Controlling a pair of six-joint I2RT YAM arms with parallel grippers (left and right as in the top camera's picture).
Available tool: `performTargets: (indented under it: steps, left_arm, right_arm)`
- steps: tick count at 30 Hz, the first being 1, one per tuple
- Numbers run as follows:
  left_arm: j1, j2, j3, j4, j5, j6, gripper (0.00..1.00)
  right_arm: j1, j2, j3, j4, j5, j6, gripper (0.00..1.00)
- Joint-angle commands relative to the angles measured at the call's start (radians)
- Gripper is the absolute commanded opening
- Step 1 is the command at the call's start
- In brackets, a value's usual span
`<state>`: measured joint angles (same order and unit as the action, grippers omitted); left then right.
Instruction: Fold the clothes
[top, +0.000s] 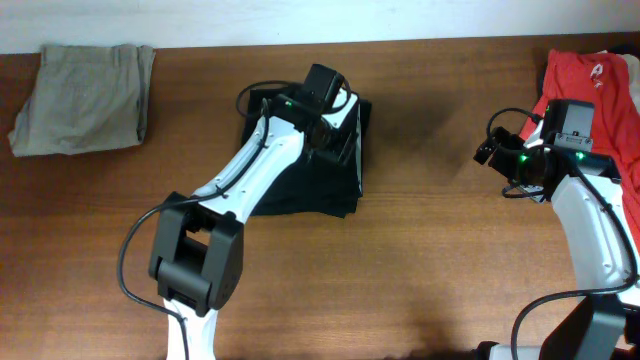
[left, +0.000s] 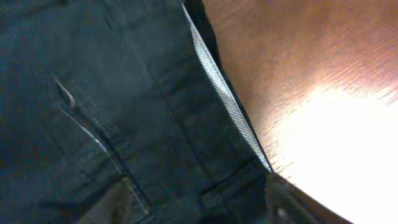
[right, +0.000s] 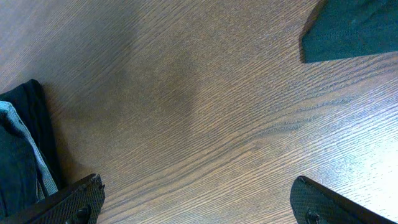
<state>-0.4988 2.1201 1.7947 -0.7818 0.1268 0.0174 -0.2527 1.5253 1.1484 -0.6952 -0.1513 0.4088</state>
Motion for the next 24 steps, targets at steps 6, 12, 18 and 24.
performTargets:
  steps: [6,12,18,24]
  left_arm:
    - [0.212,0.008,0.086,-0.121,-0.034,0.006,0.98]
    - [0.437,0.008,0.064,-0.159,0.299,0.087,0.99]
    - [0.505,0.034,-0.044,-0.130,0.310,0.086,0.99]
    - [0.504,0.098,-0.059,-0.128,0.322,0.085,0.99]
  right_arm:
    - [0.003,0.002,0.007,0.002,0.005,0.000,0.99]
    - [0.003,0.002,0.007,0.002,0.005,0.000,0.99]
    - [0.003,0.002,0.007,0.002,0.005,0.000,0.99]
    - [0.003,0.002,0.007,0.002,0.005,0.000,0.98]
